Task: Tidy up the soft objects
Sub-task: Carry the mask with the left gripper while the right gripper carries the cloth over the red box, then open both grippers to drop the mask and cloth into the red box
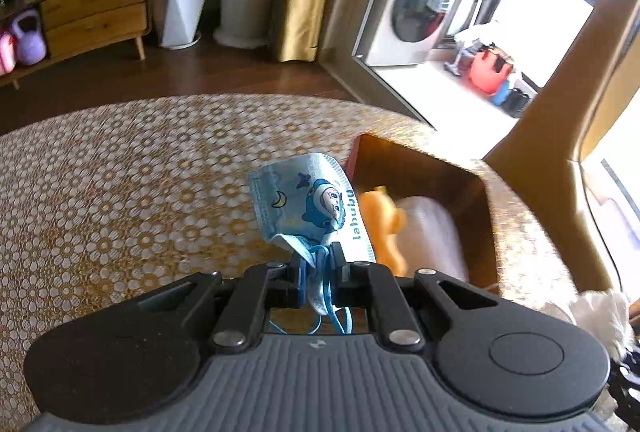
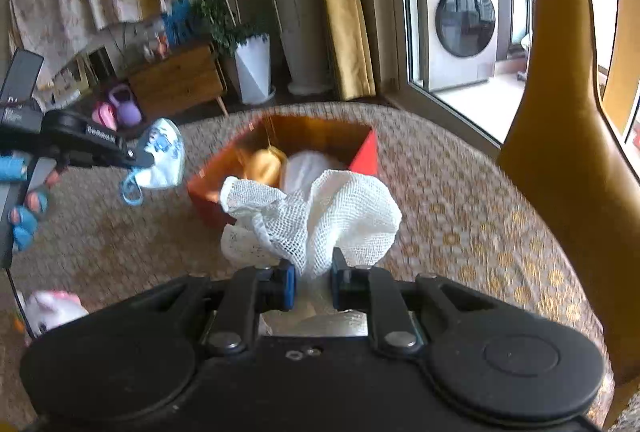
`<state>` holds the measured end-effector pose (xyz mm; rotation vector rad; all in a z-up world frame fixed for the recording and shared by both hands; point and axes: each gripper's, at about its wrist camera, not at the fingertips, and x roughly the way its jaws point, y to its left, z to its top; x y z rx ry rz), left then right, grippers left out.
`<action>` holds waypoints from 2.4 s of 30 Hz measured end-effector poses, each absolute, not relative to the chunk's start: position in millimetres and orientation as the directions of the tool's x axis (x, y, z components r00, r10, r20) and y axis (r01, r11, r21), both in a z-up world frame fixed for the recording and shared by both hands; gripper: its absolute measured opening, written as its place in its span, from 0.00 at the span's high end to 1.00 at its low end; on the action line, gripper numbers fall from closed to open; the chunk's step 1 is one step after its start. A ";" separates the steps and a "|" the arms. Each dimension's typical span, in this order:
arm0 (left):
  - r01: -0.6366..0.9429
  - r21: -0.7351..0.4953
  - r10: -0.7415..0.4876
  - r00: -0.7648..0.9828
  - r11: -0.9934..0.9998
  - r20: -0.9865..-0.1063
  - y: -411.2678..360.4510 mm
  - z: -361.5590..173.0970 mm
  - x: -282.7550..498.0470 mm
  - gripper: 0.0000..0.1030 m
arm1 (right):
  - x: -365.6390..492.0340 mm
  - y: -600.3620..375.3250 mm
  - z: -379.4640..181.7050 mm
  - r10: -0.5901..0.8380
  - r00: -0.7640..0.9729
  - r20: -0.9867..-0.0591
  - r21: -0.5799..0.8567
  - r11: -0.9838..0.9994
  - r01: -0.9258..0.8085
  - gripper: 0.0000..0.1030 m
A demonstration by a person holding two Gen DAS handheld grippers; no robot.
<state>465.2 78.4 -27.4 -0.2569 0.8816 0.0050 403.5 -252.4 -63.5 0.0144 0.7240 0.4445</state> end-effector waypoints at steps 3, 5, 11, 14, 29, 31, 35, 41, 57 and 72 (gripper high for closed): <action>-0.075 -0.228 -0.127 0.647 0.971 -0.752 63.6 -12.9 462.4 0.90 | 406.6 -246.6 -49.0 0.407 0.678 -0.612 0.166 0.904 -0.393 0.85; -0.052 -0.230 -0.141 0.655 0.972 -0.743 53.7 -3.5 462.8 0.90 | 409.8 -243.9 -39.8 0.410 0.693 -0.593 0.169 0.905 -0.391 0.85; -0.003 -0.224 -0.167 0.653 0.975 -0.738 26.6 2.5 473.7 0.90 | 436.9 -234.7 -18.5 0.421 0.723 -0.548 0.219 0.906 -0.362 0.85; 0.013 -0.218 -0.177 0.635 0.976 -0.752 17.1 -5.7 481.3 0.90 | 457.8 -228.6 -18.2 0.409 0.728 -0.550 0.245 0.913 -0.327 0.85; -0.005 -0.185 -0.153 0.540 0.983 -0.827 1.5 -70.1 536.8 0.90 | 520.4 -187.9 -85.6 0.373 0.654 -0.658 0.264 0.928 -0.264 0.85; -0.008 -0.193 -0.159 0.532 0.981 -0.832 3.8 -76.8 542.0 0.90 | 522.5 -183.0 -93.8 0.365 0.647 -0.669 0.250 0.931 -0.267 0.85; -0.011 -0.196 -0.163 0.509 0.981 -0.845 4.1 -90.1 549.1 0.90 | 527.1 -176.3 -106.6 0.365 0.628 -0.687 0.248 0.930 -0.270 0.85; -0.011 -0.198 -0.166 0.499 0.980 -0.851 4.7 -100.0 553.4 0.83 | 532.8 -174.1 -122.7 0.347 0.615 -0.708 0.217 0.936 -0.278 0.85; -0.053 -0.227 -0.164 0.535 0.972 -0.828 14.4 -93.5 552.5 0.42 | 521.5 -178.6 -119.7 0.346 0.652 -0.675 0.146 0.929 -0.341 0.49; -0.044 -0.185 -0.121 0.606 0.982 -0.786 14.0 -32.0 504.4 0.42 | 485.6 -197.1 -74.5 0.367 0.678 -0.637 0.178 0.926 -0.334 0.33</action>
